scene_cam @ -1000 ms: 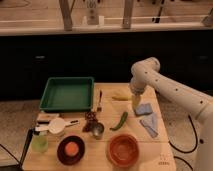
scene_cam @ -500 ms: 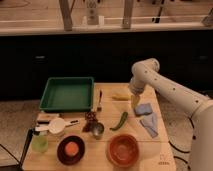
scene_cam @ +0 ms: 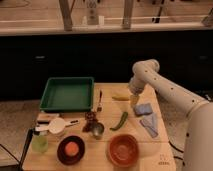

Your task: Place banana in red bowl

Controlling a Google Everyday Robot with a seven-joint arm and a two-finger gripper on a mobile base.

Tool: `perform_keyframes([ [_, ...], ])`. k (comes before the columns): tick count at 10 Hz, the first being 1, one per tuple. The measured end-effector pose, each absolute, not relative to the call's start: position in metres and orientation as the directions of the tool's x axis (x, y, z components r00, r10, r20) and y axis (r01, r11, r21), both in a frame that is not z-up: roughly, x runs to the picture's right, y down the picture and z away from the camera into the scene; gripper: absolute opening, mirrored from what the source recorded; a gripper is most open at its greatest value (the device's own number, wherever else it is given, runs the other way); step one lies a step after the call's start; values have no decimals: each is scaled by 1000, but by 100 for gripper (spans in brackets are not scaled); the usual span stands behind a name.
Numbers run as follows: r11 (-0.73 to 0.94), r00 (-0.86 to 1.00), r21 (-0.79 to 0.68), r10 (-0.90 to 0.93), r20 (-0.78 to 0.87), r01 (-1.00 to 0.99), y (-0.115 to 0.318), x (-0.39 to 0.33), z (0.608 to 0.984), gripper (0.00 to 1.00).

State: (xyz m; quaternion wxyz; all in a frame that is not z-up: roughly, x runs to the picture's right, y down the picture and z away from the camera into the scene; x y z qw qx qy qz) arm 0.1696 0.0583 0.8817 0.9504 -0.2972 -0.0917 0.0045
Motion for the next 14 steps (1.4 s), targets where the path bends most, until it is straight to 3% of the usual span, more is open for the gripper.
perform_keyframes([
  [14, 774, 964, -626, 82, 254, 99, 65, 145, 919, 80],
])
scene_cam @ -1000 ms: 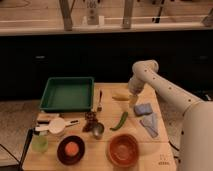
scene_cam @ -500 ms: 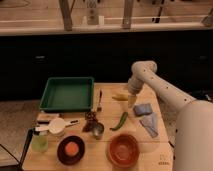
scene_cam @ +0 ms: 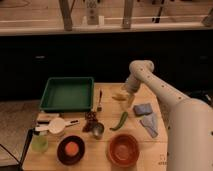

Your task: Place banana in red bowl

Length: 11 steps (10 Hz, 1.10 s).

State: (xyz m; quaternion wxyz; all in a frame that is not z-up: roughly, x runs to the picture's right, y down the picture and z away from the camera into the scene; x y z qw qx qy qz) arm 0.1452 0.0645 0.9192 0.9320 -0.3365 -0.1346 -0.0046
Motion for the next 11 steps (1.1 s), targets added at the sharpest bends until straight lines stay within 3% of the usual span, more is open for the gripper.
perform_keyframes([
  [7, 753, 954, -649, 100, 284, 114, 73, 151, 942, 75],
  [11, 749, 952, -651, 98, 291, 122, 78, 158, 952, 36],
])
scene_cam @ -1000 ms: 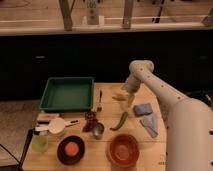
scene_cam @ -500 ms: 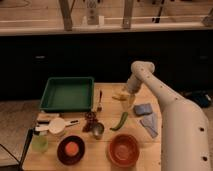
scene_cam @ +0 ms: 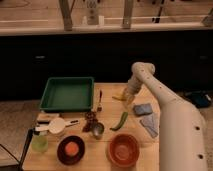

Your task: Place banana in red bowl

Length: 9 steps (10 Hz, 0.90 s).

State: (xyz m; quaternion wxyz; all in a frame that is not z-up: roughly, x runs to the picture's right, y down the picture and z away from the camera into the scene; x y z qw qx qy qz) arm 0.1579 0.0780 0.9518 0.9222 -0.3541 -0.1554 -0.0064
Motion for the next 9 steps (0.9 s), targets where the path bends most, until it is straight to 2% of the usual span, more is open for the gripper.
perform_keyframes([
  [3, 753, 952, -644, 79, 295, 137, 73, 157, 945, 7],
  [4, 755, 952, -640, 72, 298, 143, 71, 159, 939, 3],
  [9, 757, 945, -623, 22, 325, 196, 57, 159, 905, 3],
])
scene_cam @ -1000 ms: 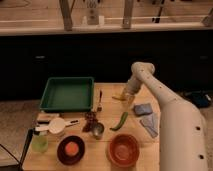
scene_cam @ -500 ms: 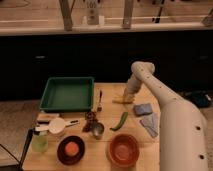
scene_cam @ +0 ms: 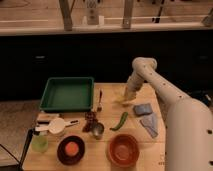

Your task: Place banana in red bowl

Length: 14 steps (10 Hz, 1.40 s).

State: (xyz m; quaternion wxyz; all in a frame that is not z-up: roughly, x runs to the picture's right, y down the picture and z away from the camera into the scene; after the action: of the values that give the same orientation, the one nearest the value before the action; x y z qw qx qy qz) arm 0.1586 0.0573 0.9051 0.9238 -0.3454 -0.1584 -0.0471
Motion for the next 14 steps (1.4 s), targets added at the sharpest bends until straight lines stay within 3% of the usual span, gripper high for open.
perform_keyframes([
  [14, 727, 925, -617, -66, 373, 300, 87, 170, 834, 3],
])
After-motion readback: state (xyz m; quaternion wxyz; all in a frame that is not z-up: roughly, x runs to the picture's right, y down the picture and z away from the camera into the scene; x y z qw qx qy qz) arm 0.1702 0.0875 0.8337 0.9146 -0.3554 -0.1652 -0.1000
